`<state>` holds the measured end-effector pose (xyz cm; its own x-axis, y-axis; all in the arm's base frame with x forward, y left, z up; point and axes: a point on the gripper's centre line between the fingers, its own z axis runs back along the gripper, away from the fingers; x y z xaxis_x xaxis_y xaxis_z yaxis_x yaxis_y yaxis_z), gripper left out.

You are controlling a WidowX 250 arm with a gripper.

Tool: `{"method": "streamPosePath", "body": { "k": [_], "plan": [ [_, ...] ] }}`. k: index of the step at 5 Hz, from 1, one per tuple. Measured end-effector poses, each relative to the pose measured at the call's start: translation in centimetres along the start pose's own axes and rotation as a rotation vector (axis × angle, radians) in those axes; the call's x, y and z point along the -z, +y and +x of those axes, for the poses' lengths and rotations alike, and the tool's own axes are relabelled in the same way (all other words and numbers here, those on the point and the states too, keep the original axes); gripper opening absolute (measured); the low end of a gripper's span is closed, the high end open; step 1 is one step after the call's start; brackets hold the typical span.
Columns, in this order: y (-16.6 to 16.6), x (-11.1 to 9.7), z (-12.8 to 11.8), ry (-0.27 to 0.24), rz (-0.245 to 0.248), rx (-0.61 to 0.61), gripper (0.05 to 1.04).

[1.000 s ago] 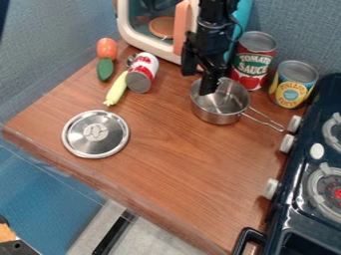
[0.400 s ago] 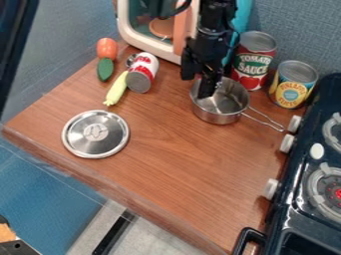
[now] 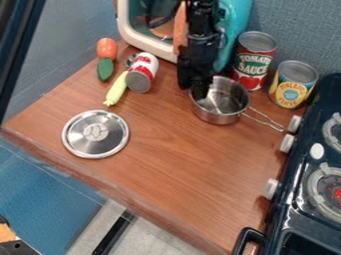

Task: Put the silver pot on the bottom right of the table

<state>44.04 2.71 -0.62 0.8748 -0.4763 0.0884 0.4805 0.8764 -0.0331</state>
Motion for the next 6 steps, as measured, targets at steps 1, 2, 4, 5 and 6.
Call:
{"method": "streamPosePath", "body": {
  "k": [1,2,4,5,6],
  "plan": [
    [-0.1,0.1,0.0,0.001,-0.002,0.002,0.359],
    [-0.4,0.0,-0.3,0.002,-0.006,0.021,0.150],
    [-0.2,-2.2,-0.8,-0.039,-0.038,0.059,0.073],
    [-0.9,-3.2,-1.4,-0.037,-0.077,0.066,0.073],
    [-1.0,-6.1,-2.2,-0.070,-0.061,0.049,0.073]
  ]
}}
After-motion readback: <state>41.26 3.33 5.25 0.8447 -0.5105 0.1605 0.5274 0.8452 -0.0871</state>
